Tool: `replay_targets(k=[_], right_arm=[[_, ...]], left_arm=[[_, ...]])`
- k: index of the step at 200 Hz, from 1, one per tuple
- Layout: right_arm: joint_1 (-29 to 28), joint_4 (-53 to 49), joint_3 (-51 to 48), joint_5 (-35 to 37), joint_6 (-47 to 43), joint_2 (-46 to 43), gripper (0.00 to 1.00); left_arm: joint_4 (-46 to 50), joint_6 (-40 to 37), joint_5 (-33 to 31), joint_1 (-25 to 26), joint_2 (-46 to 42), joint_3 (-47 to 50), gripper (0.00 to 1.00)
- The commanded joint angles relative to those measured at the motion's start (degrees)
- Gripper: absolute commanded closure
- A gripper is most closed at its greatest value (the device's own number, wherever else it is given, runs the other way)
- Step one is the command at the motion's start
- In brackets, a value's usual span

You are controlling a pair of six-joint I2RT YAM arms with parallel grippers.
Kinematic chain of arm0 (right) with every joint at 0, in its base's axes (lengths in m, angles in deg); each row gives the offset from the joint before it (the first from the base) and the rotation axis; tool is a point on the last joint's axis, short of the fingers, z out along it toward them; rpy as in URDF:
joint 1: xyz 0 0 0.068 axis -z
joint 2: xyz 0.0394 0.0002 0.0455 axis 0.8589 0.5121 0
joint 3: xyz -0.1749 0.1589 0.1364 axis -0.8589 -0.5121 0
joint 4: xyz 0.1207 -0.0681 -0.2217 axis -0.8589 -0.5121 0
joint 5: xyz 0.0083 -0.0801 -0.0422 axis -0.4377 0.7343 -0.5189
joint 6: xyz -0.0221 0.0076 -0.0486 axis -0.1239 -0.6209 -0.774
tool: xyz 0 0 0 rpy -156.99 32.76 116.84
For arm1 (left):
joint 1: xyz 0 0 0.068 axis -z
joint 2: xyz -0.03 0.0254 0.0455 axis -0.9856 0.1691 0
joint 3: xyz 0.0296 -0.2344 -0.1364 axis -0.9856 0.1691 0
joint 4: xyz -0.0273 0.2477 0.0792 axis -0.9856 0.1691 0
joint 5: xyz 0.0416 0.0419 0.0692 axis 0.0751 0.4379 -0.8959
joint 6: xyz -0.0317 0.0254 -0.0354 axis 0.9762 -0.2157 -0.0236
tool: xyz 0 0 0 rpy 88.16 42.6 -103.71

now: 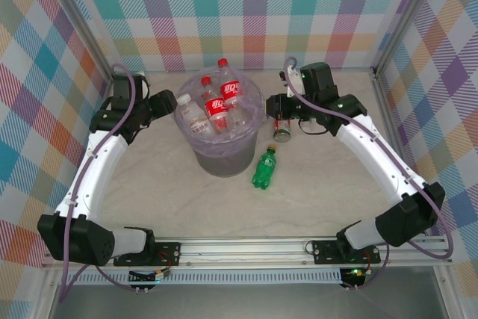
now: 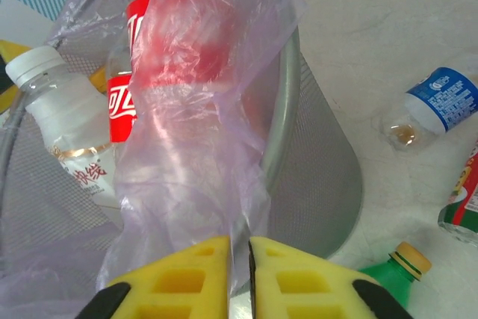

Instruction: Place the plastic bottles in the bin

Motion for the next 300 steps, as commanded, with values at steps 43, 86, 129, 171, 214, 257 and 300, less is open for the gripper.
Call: replay_targets(k=[43,86,129,171,214,257,300], right_arm=[[0.7,2.0,-3.8,-0.2,1.1,-1.6,0.78],[0.7,3.3,-4.1,-1.3,1.7,-1.3,0.68],[1.1,4.4,-4.5,-2.1,2.2,-3.4,0.68],[1.1,4.1,-2.9,-3.7,2.5,-1.1,0.69],[1.1,6.1,-3.3,-5.0,3.1,0.0,0.74],[1.1,6.8,-3.9,-5.4,3.7,0.1,0.82],[1.2,7.4,-5.3,-5.0,4.2,-1.5,0.92]], left_arm=[[2.5,-1.2,0.5,0.1,1.5,1.4,0.29],[2.4,-1.1,0.5,0.2,1.5,1.6,0.3],[2.4,-1.3,0.5,0.1,1.5,1.5,0.29],[2.4,-1.4,0.6,0.1,1.6,1.2,0.29],[2.6,-1.6,0.5,0.1,2.1,0.8,0.29],[2.4,-1.6,0.6,0.2,2.3,0.8,0.29],[2.3,-1.7,0.9,0.1,2.4,0.7,0.29]])
